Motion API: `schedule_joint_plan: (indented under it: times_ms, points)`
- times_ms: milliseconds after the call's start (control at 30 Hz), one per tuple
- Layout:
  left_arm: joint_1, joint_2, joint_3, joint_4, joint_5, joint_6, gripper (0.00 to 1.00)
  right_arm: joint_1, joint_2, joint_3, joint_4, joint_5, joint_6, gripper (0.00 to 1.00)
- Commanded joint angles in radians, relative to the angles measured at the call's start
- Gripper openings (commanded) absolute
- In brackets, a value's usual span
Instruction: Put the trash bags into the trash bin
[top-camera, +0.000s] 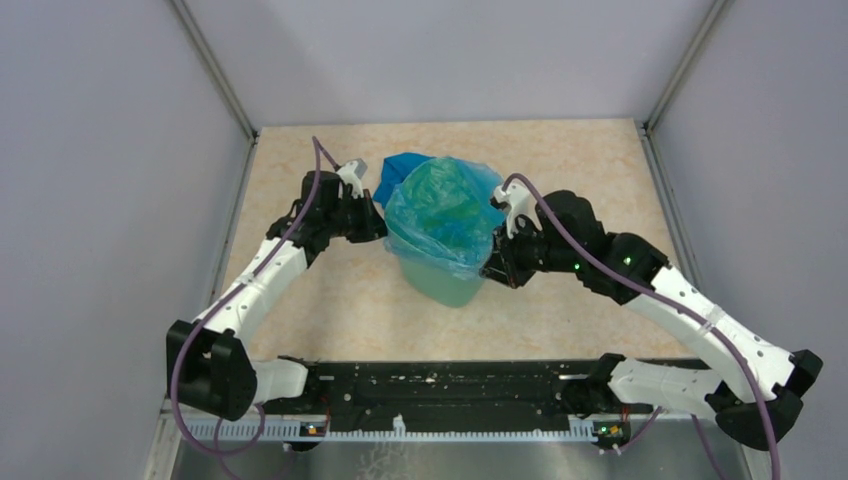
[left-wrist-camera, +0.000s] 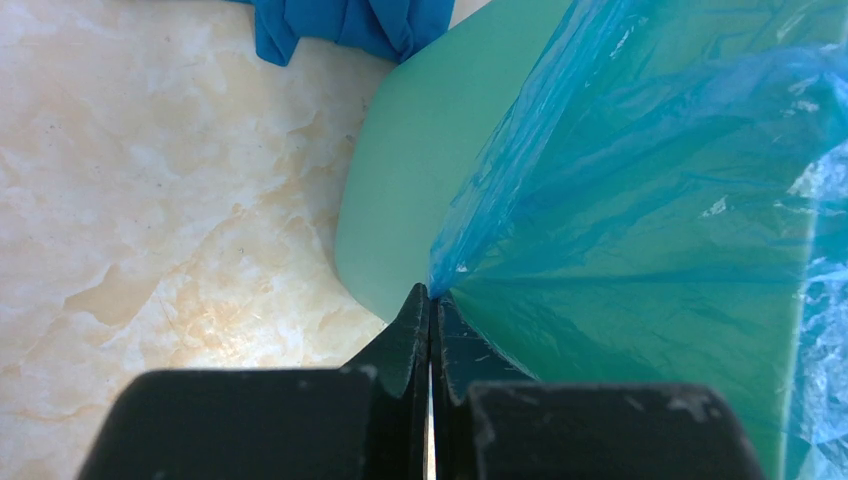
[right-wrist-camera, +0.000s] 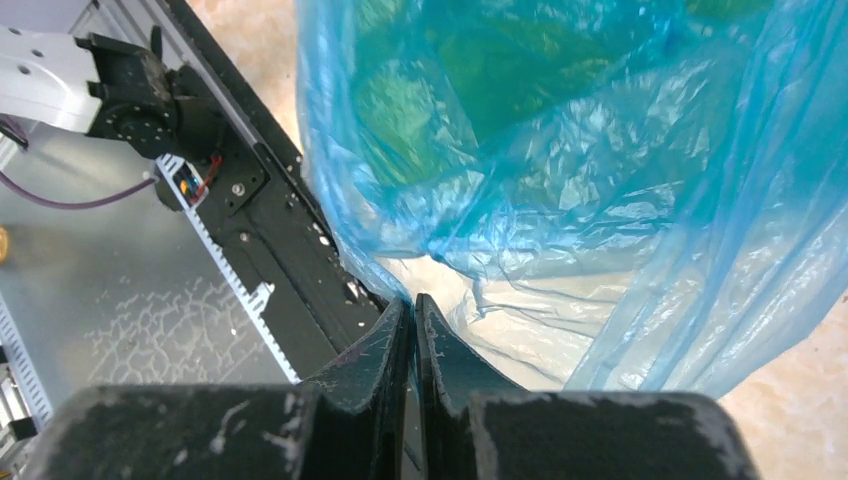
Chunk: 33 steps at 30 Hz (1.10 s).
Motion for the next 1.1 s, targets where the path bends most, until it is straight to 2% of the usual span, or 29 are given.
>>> schedule_joint_plan:
  times_ms: [0,367,467,533,567,667,867,1067]
  points:
    - [0.001,0.014,0.032,0.029,0.005,0.003,0.0,0.005,-0.046,-0.073,0.068,0.005,0.043,0.06]
    - [0.001,0.069,0.025,0.077,-0.012,-0.032,0.0,0.009,-0.067,-0.2,0.09,0.266,0.094,0.07]
    - [0.001,0.084,0.047,0.079,-0.007,-0.033,0.0,0.01,-0.07,-0.195,0.078,0.284,0.1,0.21]
    - [0.001,0.086,0.058,0.078,-0.012,-0.03,0.0,0.011,-0.082,-0.177,0.05,0.298,0.094,0.34]
    - [0.001,0.087,0.063,0.075,-0.012,-0.028,0.0,0.011,-0.09,-0.163,0.03,0.315,0.091,0.45]
    - [0.001,0.091,0.072,0.067,-0.008,-0.023,0.0,0.011,-0.117,-0.118,-0.027,0.38,0.087,0.61]
    - [0.001,0.087,0.072,0.066,-0.007,-0.02,0.0,0.011,-0.111,0.013,-0.125,0.474,0.102,0.65]
    - [0.001,0.091,0.076,0.067,-0.005,-0.02,0.0,0.011,-0.032,0.158,-0.13,0.545,0.063,0.66]
